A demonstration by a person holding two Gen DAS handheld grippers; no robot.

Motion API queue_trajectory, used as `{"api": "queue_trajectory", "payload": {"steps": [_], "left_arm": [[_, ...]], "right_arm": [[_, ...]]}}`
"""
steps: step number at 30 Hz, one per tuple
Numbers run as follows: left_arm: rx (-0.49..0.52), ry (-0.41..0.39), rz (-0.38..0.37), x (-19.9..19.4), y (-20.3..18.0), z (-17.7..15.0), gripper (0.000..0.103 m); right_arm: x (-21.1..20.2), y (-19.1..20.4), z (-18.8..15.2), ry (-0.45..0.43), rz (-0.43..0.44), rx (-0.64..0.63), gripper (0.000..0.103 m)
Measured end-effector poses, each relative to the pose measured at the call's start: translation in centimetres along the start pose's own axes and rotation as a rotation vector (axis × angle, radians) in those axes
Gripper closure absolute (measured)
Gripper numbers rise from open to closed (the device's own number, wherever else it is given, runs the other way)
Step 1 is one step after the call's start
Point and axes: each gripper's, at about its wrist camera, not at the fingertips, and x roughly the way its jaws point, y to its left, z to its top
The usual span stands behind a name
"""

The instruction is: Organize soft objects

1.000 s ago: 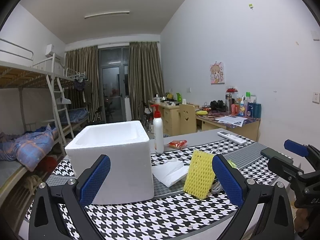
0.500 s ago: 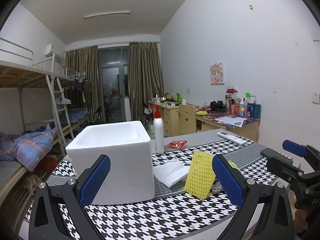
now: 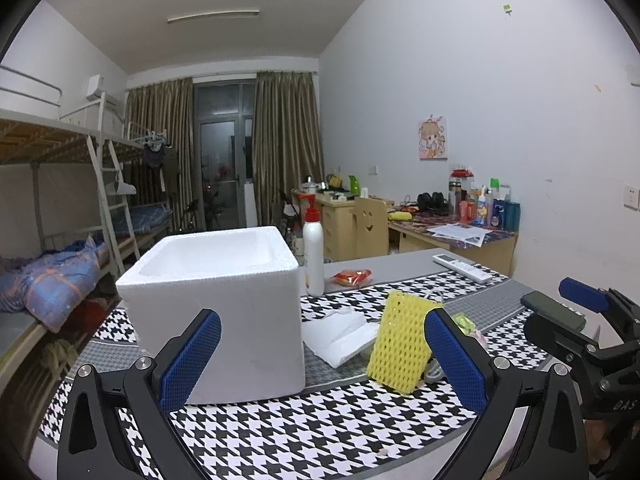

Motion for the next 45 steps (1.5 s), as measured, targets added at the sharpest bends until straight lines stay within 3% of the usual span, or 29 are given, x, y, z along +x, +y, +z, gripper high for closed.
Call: {"api": "queue_trajectory", "payload": {"steps": [18, 28, 45], "left_arm": [[0.008, 0.067, -0.043, 2.5, -1.0, -0.2, 0.001], [0.070, 0.107, -0.096, 4.4, -3.2, -0.9, 0.001], [0.120, 0.254, -0.147, 10.1, -5.6, -1.8, 0.001]], "right_arm": [[1.3, -2.1, 0.0, 0.053, -0.046, 0.026, 0.001], [2.7, -2.9, -0.3, 0.085, -0.032, -0.007, 0.001], [6.1, -6.6, -2.0, 0.197, -0.065, 0.067, 0.001]]}}
